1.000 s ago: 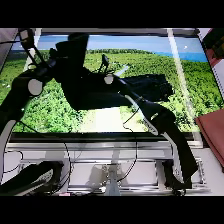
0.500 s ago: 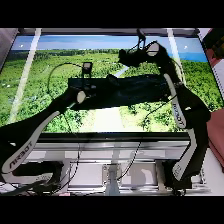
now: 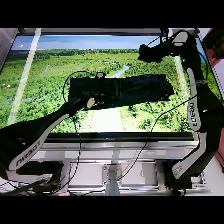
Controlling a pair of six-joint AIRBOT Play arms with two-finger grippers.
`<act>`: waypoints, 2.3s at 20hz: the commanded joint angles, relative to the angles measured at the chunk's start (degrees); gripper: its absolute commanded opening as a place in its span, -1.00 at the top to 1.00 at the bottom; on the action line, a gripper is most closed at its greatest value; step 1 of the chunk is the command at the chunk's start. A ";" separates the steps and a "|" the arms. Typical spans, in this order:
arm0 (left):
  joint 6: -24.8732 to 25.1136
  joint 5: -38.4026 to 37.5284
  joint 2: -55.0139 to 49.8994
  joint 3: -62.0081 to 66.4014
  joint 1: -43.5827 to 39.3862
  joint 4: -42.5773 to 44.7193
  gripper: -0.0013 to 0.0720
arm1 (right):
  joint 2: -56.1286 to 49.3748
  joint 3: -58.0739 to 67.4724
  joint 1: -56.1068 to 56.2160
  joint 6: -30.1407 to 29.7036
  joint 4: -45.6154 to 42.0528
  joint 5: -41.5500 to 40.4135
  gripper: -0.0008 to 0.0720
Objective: Fold the clothes and pants, and hang the long-sleeved shirts on hangers.
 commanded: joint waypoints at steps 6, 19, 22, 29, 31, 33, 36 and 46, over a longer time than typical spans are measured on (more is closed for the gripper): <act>-0.22 -20.68 20.55 0.07 22.88 8.07 -0.25 | 4.55 0.02 -8.96 -2.80 -8.44 7.82 0.86; 45.27 -37.05 -7.48 0.13 52.13 -54.21 -0.99 | 4.68 0.00 -13.20 -2.82 -8.24 10.43 0.86; 45.57 -35.04 -11.69 0.39 51.84 -54.18 -0.97 | 4.68 0.00 -13.20 -2.82 -8.20 10.27 0.86; 50.21 -33.83 -13.29 3.76 42.99 -54.14 -0.64 | 4.66 0.00 -13.20 -2.82 -6.86 9.16 0.86; 46.93 -29.66 -13.27 4.61 40.24 -54.23 0.36 | 4.66 0.00 -13.20 -2.82 -5.99 9.18 0.86; 44.35 -30.53 -13.20 6.84 39.23 -54.18 0.89 | 4.66 0.00 -13.20 -2.95 -5.95 9.20 0.86; 33.24 -41.13 -12.74 16.00 39.34 -52.74 0.90 | 4.68 -0.28 -13.20 -5.57 -5.64 9.97 0.86; 7.02 -71.45 -10.47 56.78 35.95 -33.97 0.90 | 4.42 -10.71 -11.19 -10.97 4.87 12.15 0.86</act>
